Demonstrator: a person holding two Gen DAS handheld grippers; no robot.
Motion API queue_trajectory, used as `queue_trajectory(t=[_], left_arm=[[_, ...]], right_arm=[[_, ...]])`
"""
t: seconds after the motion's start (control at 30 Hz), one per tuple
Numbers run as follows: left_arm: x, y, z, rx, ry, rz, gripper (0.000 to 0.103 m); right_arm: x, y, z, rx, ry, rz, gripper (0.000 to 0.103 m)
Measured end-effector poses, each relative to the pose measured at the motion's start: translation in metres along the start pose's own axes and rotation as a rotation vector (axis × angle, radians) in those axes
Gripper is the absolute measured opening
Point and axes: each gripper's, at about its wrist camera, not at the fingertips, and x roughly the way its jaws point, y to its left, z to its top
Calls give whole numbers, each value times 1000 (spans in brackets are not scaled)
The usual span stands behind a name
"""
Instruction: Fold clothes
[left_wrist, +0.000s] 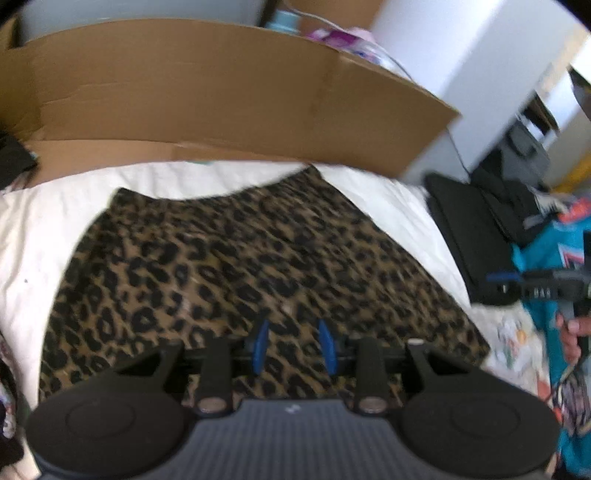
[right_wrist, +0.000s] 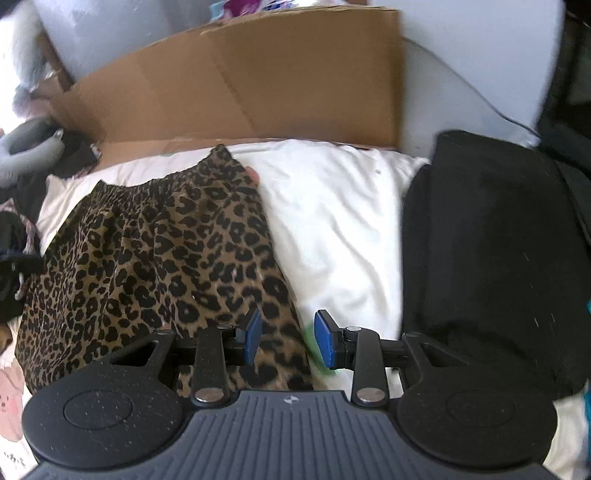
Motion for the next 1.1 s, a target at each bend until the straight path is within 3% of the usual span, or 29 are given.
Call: queue_trajectory(t=[0.27, 0.5, 0.77, 0.9, 1.1], left_arm=[[-9, -30, 4, 135, 103, 0, 33], [5, -67, 3, 256, 187, 7, 35], [35, -115, -45, 292, 328, -18, 39], [39, -130, -77, 282, 364, -31, 46], [41, -152, -110, 409, 368, 3, 47]], right_arm=[[-26, -23, -51, 107, -32, -16, 39], [-25, -43, -94, 171, -13, -25, 39], [-3, -47, -132, 213, -1, 27, 39], [6, -47, -138, 234, -26, 44, 39], [14, -50, -139, 247, -52, 59, 39]])
